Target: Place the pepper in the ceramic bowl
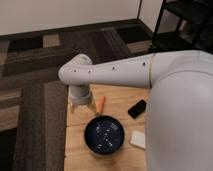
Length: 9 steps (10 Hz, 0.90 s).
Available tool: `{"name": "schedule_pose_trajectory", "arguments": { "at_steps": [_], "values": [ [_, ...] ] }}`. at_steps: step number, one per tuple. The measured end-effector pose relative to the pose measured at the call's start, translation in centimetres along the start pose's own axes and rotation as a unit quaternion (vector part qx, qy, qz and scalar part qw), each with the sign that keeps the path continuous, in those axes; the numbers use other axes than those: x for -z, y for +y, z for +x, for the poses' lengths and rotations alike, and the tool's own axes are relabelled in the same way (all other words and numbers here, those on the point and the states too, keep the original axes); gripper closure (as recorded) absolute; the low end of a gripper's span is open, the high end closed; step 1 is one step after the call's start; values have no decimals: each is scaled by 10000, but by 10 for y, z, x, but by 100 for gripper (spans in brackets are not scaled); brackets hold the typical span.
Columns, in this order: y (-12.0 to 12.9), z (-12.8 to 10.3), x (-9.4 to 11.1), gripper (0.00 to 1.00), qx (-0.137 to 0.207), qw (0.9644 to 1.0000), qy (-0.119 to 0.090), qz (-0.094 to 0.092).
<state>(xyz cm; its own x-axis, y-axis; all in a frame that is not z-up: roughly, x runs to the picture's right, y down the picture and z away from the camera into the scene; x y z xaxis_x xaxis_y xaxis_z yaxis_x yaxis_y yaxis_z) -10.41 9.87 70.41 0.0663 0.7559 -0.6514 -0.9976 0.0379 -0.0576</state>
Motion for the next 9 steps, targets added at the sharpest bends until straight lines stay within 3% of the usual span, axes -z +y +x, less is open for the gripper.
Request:
{"name": "schedule_pose_trajectory", "arguments": {
  "at_steps": [5,9],
  "values": [
    [-20,-11,-1,35,-389,9989,-117,-249],
    [-46,-28,-8,35,-626,9973,-233,-309]
  ]
}}
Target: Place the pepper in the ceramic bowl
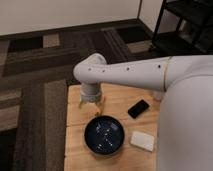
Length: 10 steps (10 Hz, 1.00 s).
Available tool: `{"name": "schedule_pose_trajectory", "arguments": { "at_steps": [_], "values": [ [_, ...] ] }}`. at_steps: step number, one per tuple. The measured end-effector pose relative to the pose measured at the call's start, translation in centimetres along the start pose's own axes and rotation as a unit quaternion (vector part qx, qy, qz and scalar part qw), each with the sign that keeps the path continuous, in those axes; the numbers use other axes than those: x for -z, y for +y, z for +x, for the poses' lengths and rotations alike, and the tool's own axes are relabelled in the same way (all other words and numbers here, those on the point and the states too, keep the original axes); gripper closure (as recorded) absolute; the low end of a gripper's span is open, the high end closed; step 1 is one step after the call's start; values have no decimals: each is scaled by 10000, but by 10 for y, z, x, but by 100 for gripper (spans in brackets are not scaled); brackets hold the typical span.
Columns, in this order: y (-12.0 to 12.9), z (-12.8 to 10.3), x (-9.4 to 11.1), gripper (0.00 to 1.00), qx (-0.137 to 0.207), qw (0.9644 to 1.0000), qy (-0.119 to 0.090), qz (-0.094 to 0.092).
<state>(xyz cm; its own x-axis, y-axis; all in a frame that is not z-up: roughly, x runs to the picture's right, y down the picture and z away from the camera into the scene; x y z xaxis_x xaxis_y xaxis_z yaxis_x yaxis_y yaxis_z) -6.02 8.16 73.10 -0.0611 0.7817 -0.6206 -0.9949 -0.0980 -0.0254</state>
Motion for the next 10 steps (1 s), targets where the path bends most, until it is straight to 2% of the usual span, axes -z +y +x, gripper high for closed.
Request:
{"name": "schedule_pose_trajectory", "arguments": {
  "at_steps": [7,10],
  "values": [
    [-35,-33,-25,35,-503,9981,-173,315],
    [-34,-47,-38,35,-514,9978,-329,265]
  ]
}}
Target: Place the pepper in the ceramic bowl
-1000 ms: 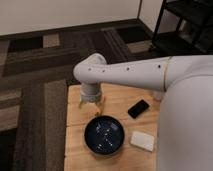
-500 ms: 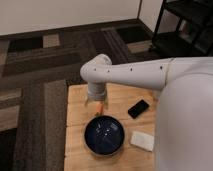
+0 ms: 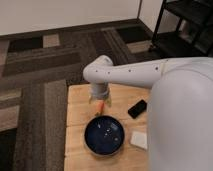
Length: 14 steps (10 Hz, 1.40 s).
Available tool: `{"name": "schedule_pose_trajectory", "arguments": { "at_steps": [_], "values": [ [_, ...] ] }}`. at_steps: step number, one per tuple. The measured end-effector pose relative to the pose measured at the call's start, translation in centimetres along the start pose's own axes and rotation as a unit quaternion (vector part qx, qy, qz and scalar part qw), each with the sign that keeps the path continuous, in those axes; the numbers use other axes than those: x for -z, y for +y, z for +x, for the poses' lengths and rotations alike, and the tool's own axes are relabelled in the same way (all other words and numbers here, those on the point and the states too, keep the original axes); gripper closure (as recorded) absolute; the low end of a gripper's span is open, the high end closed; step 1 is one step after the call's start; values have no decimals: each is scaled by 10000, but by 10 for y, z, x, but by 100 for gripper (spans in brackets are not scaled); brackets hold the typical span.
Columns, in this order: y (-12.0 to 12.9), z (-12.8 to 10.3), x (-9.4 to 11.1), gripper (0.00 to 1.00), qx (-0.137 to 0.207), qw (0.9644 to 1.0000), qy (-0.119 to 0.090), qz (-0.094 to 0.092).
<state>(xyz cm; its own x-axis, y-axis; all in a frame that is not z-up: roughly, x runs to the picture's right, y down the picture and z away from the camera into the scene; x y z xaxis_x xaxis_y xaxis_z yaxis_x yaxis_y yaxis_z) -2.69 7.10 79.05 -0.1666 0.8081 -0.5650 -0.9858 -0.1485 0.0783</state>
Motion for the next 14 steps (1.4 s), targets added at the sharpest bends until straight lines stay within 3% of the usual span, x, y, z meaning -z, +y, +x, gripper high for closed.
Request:
{"name": "schedule_pose_trajectory", "arguments": {
  "at_steps": [3,9,10,11,13,14],
  "values": [
    [3,-6,-19,35,11,9999,-50,-96],
    [9,-2,-49,35,193,9997,104,-56],
    [11,-2,-51,39,212,9997,120,-57],
    [12,-1,-54,53,239,9996,157,-37],
    [13,-1,-53,70,251,9995,175,-1],
    [10,-2,-47,87,251,9996,147,63]
  ]
}}
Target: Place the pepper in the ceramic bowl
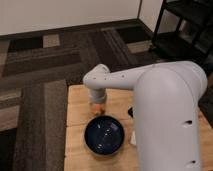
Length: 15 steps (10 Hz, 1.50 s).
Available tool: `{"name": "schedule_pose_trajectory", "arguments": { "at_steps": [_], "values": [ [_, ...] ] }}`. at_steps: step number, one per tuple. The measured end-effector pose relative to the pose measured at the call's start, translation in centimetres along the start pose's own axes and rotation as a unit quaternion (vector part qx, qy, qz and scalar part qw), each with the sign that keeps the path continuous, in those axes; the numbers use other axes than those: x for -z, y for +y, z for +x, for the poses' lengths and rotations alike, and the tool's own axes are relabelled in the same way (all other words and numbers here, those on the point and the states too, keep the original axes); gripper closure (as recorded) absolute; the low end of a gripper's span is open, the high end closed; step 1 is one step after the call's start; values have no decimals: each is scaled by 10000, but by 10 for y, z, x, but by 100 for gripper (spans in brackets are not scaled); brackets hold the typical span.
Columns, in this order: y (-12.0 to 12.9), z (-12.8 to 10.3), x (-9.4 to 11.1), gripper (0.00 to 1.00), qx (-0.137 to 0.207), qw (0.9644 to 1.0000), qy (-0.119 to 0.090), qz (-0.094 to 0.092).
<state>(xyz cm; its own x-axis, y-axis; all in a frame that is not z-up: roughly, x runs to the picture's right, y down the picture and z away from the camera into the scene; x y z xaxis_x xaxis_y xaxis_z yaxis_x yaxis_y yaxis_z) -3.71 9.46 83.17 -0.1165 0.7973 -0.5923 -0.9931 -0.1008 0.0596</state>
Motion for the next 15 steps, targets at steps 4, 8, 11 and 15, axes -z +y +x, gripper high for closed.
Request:
{"name": "schedule_pose_trajectory", "arguments": {
  "at_steps": [4,8,11,15],
  "values": [
    [-1,4,48,100,110,9990,-286,318],
    [37,50,61,100,729,9963,-237,392],
    [54,85,54,100,997,9943,-110,374],
    [45,129,60,100,681,9962,-203,511]
  ]
}}
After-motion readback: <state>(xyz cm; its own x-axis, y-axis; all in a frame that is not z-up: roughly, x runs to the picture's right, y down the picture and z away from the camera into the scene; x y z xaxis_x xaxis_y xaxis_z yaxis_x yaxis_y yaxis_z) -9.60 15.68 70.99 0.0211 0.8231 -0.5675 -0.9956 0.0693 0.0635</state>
